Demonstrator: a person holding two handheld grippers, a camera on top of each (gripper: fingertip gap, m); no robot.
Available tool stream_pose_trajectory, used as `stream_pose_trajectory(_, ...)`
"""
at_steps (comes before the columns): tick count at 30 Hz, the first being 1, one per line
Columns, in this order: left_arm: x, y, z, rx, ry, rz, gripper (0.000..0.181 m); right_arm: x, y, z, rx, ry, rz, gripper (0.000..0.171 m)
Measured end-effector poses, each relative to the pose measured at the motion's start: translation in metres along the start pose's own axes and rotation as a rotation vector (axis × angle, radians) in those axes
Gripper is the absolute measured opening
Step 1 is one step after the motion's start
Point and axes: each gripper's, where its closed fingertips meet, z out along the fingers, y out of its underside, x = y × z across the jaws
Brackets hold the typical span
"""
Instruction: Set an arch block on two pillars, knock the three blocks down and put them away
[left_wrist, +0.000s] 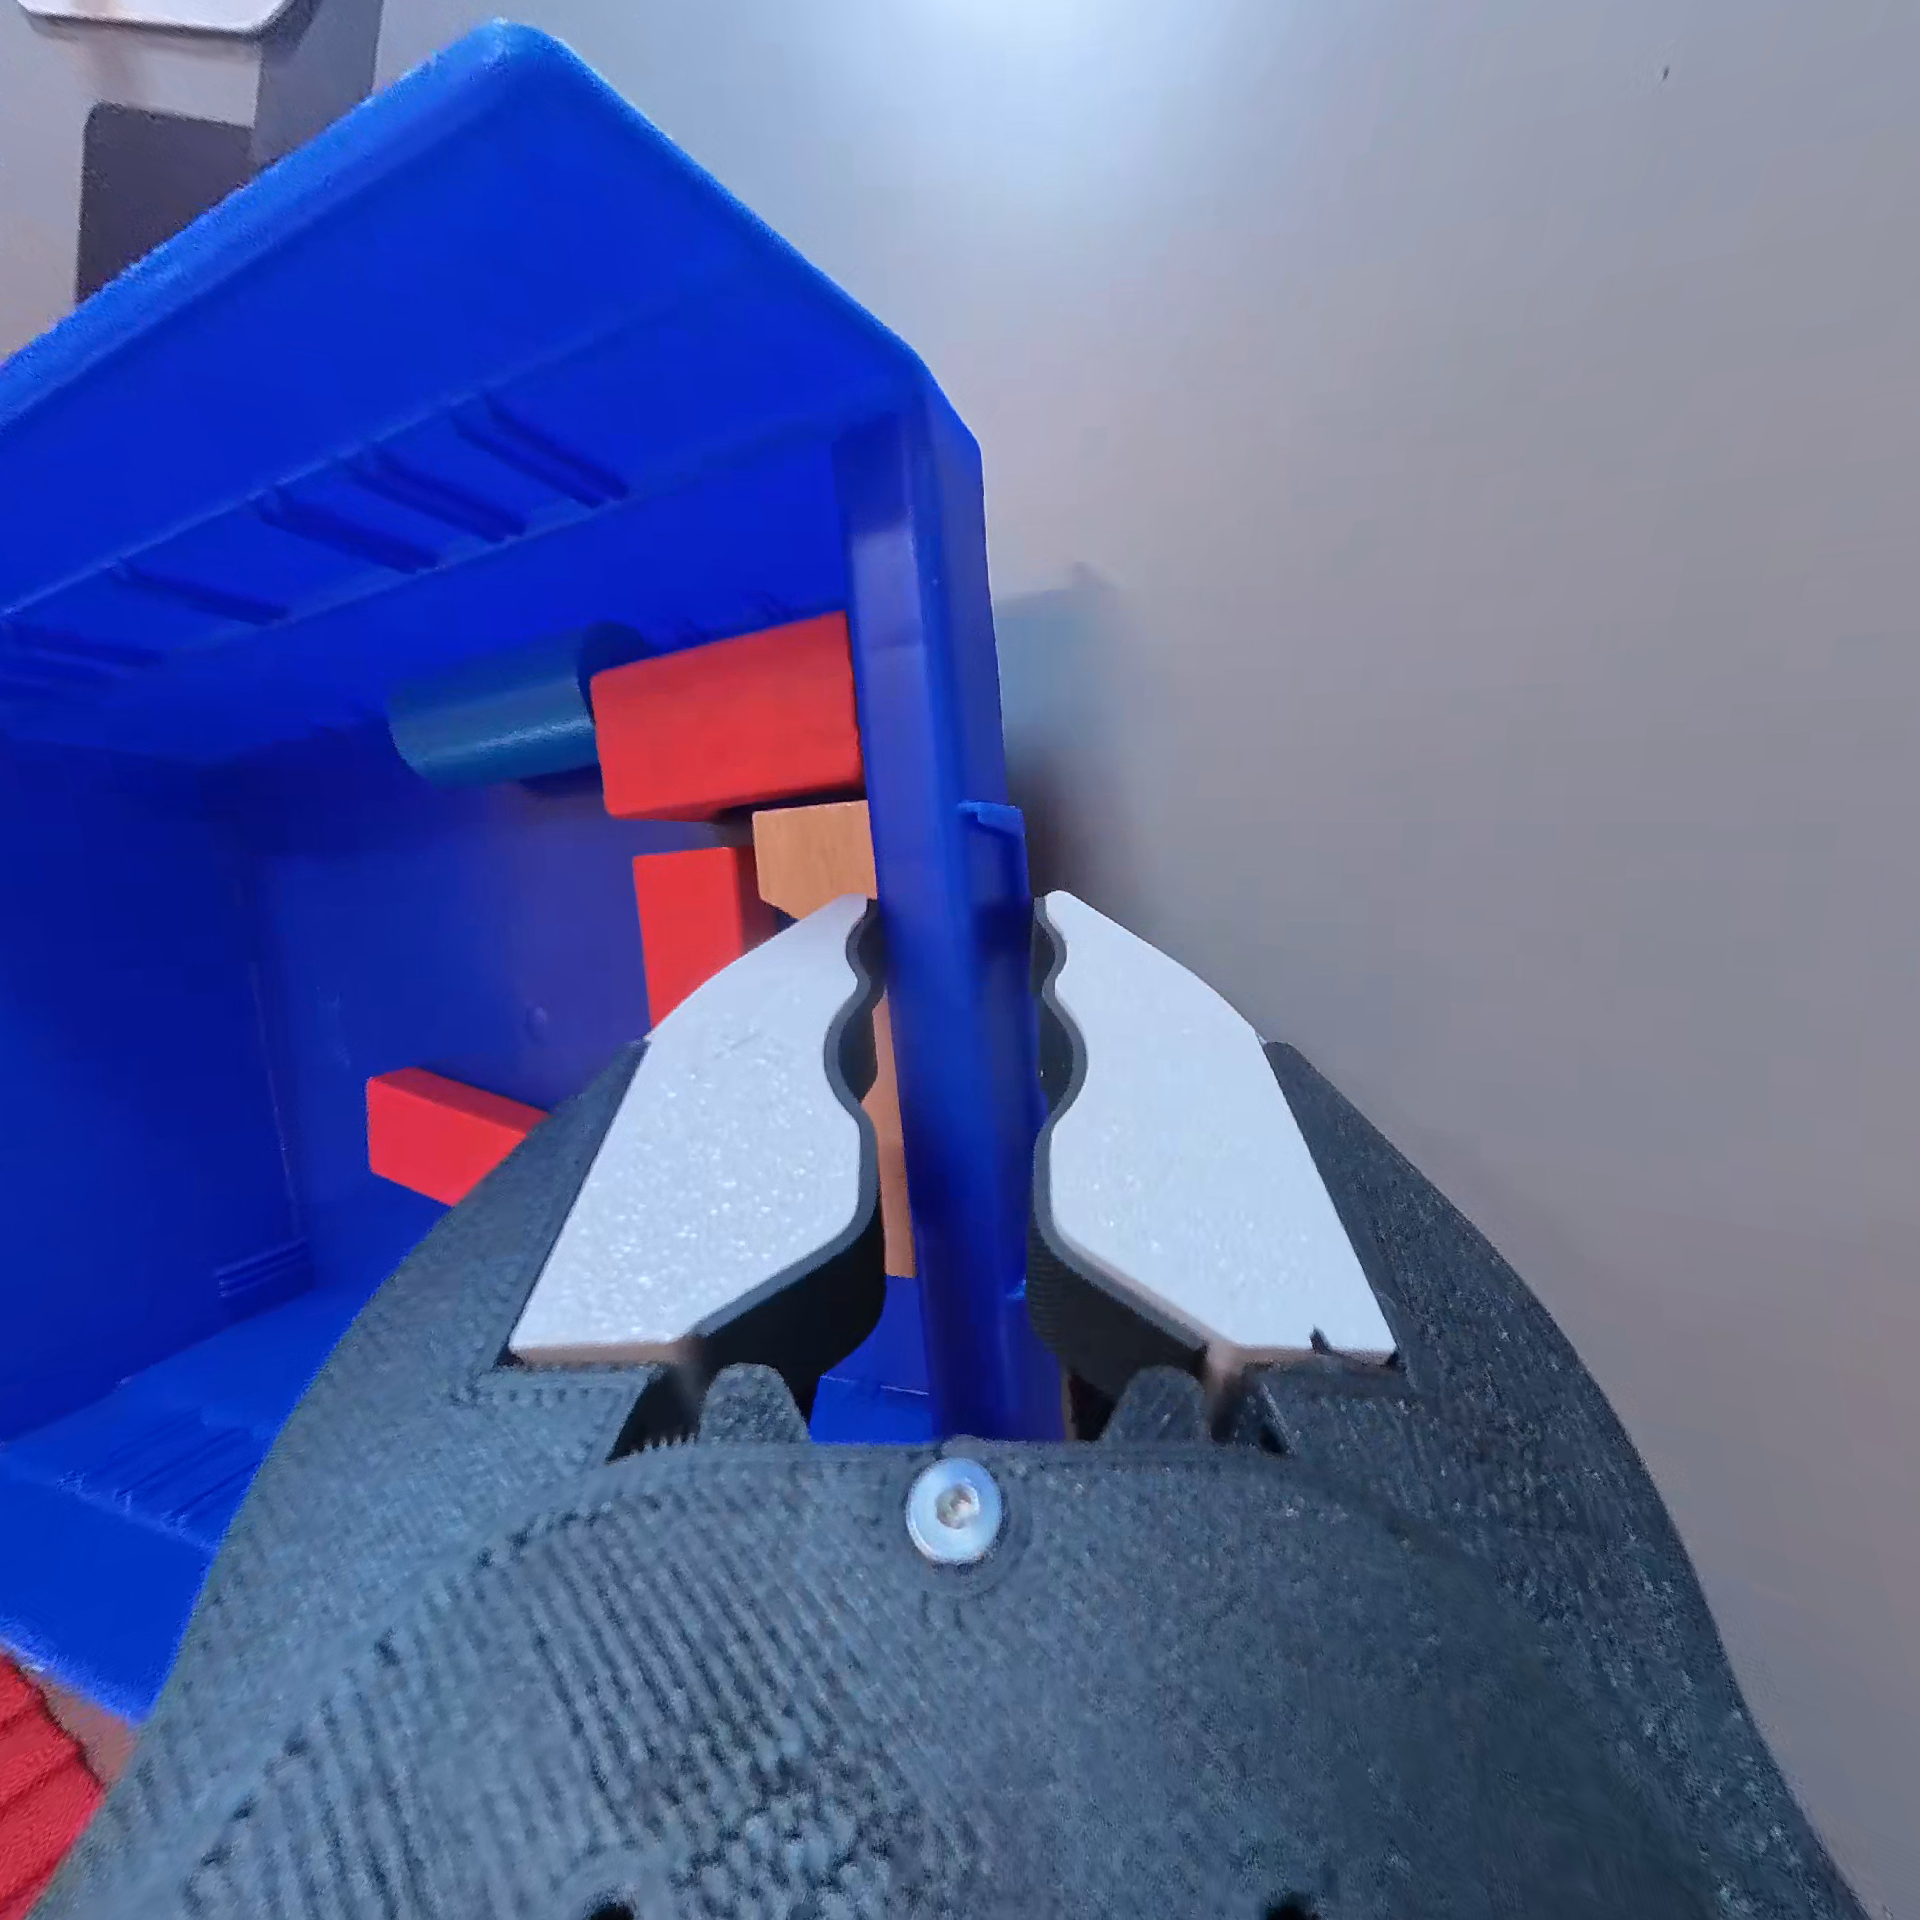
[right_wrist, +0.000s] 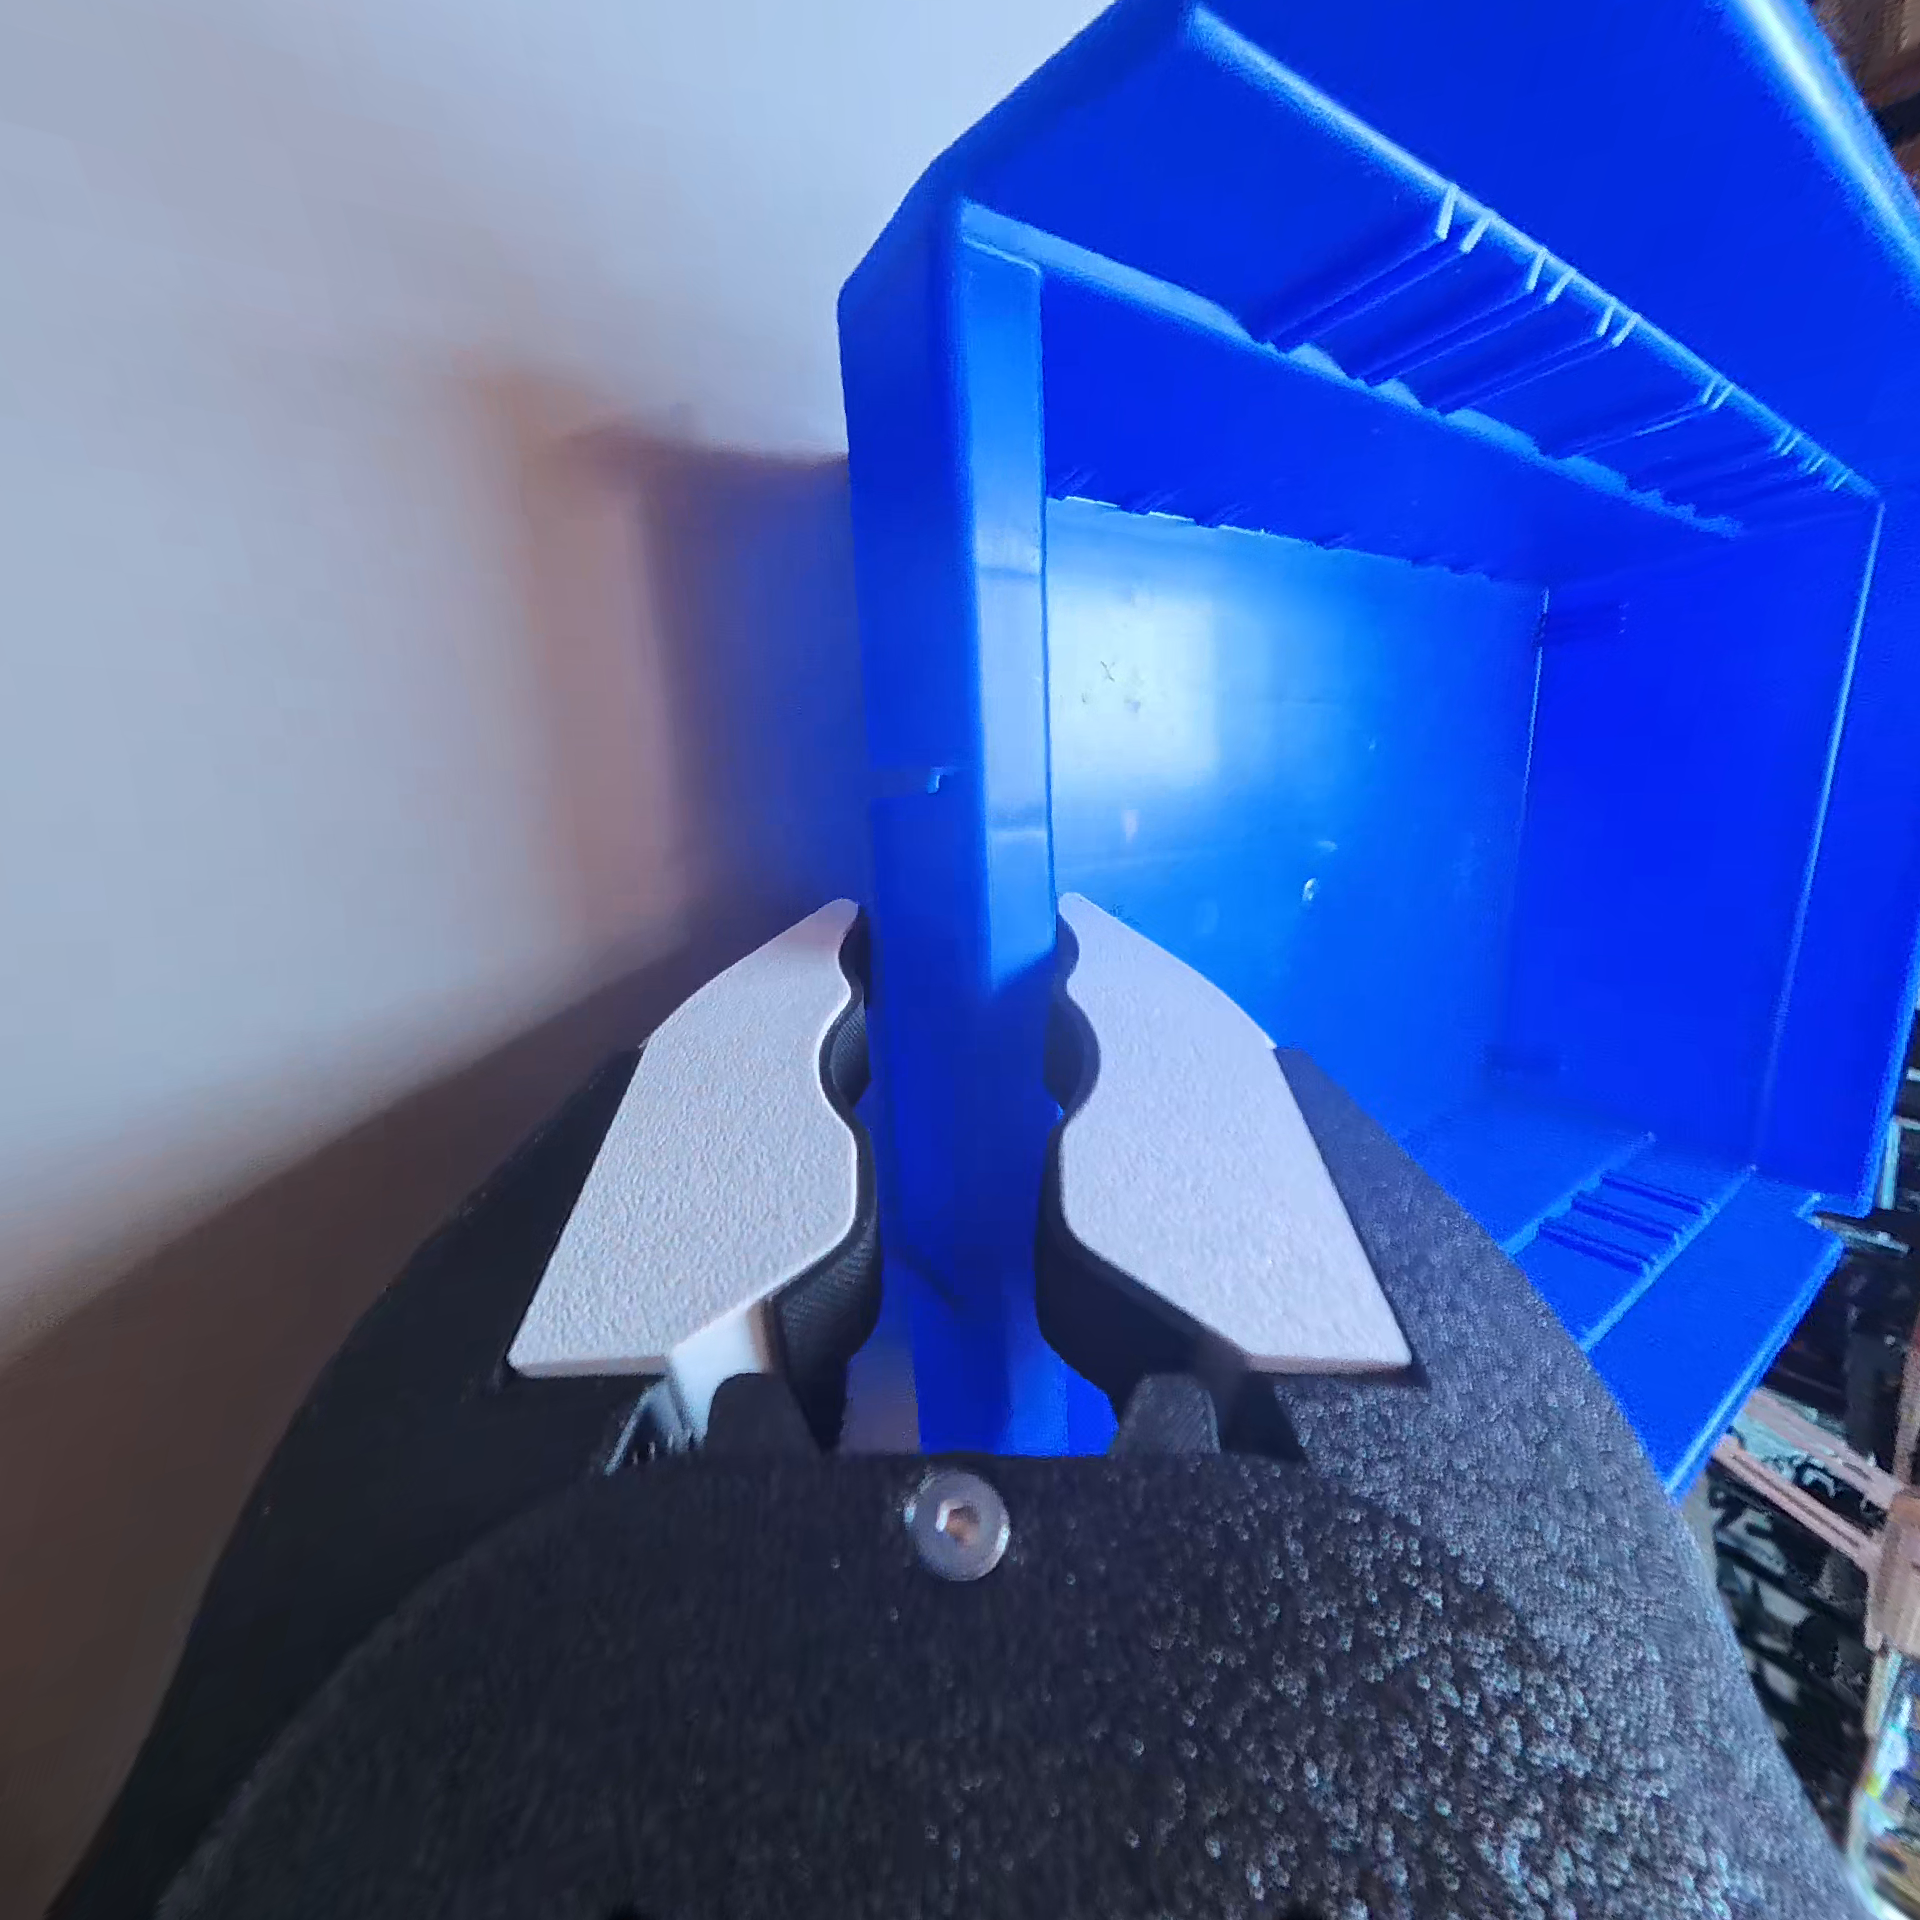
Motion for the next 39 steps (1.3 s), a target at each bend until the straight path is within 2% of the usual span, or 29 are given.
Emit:
stream_pose_trajectory(3, -0.004, 0.006, -0.001, 0.022, 0.000, 0.041, 0.028, 0.000, -0.005, -0.005, 0.023, 0.021, 0.068, 0.038)
stream_pose_trajectory(6, -0.006, 0.010, -0.004, 0.032, -0.022, 0.072, 0.030, -0.002, -0.031, -0.029, 0.147, 0.034, 0.130, 0.045)
stream_pose_trajectory(7, -0.010, 0.011, -0.005, 0.031, -0.055, 0.050, 0.037, 0.000, -0.042, -0.041, 0.196, 0.047, 0.153, 0.047)
stream_pose_trajectory(9, -0.018, 0.009, -0.009, 0.052, -0.110, -0.037, 0.052, 0.000, -0.068, -0.067, 0.326, 0.056, 0.213, 0.048)
stream_pose_trajectory(11, -0.022, 0.006, -0.018, 0.099, -0.146, -0.104, 0.054, -0.005, -0.097, -0.094, 0.502, 0.012, 0.307, 0.048)
stream_pose_trajectory(14, -0.024, 0.004, -0.033, 0.163, -0.174, -0.173, 0.052, -0.015, -0.127, -0.122, 0.743, -0.115, 0.490, 0.048)
stream_pose_trajectory(16, -0.020, 0.006, -0.036, 0.179, -0.169, -0.218, 0.047, -0.019, -0.132, -0.127, 0.823, -0.172, 0.580, 0.048)
stream_pose_trajectory(19, -0.015, 0.025, -0.027, 0.080, -0.169, -0.236, 0.042, -0.022, -0.128, -0.117, 0.877, -0.173, 0.610, 0.043)
stream_pose_trajectory(22, -0.007, 0.024, -0.018, 0.069, -0.123, -0.235, 0.025, -0.027, -0.123, -0.100, 0.871, -0.176, 0.595, 0.039)
stream_pose_trajectory(27, -0.011, 0.022, -0.016, 0.093, -0.145, -0.219, 0.025, -0.041, -0.124, -0.087, 0.842, -0.231, 0.575, 0.033)
stream_pose_trajectory(29, -0.016, 0.021, -0.017, 0.112, -0.180, -0.218, 0.030, -0.043, -0.125, -0.089, 0.845, -0.235, 0.563, 0.033)
stream_pose_trajectory(31, -0.020, 0.006, -0.028, 0.240, -0.165, -0.275, 0.037, -0.042, -0.126, -0.093, 0.859, -0.229, 0.559, 0.033)
stream_pose_trajectory(33, -0.037, -0.007, -0.051, 0.379, -0.185, -0.411, 0.036, -0.040, -0.127, -0.097, 0.879, -0.234, 0.573, 0.033)
stream_pose_trajectory(35, -0.061, -0.008, -0.071, 0.438, -0.260, -0.513, 0.033, -0.038, -0.129, -0.099, 0.895, -0.256, 0.594, 0.033)
stream_pose_trajectory(37, -0.085, -0.006, -0.084, 0.418, -0.336, -0.545, 0.030, -0.038, -0.131, -0.099, 0.906, -0.274, 0.605, 0.033)
stream_pose_trajectory(39, -0.099, -0.007, -0.083, 0.310, -0.336, -0.502, 0.029, -0.040, -0.132, -0.100, 0.911, -0.278, 0.598, 0.033)
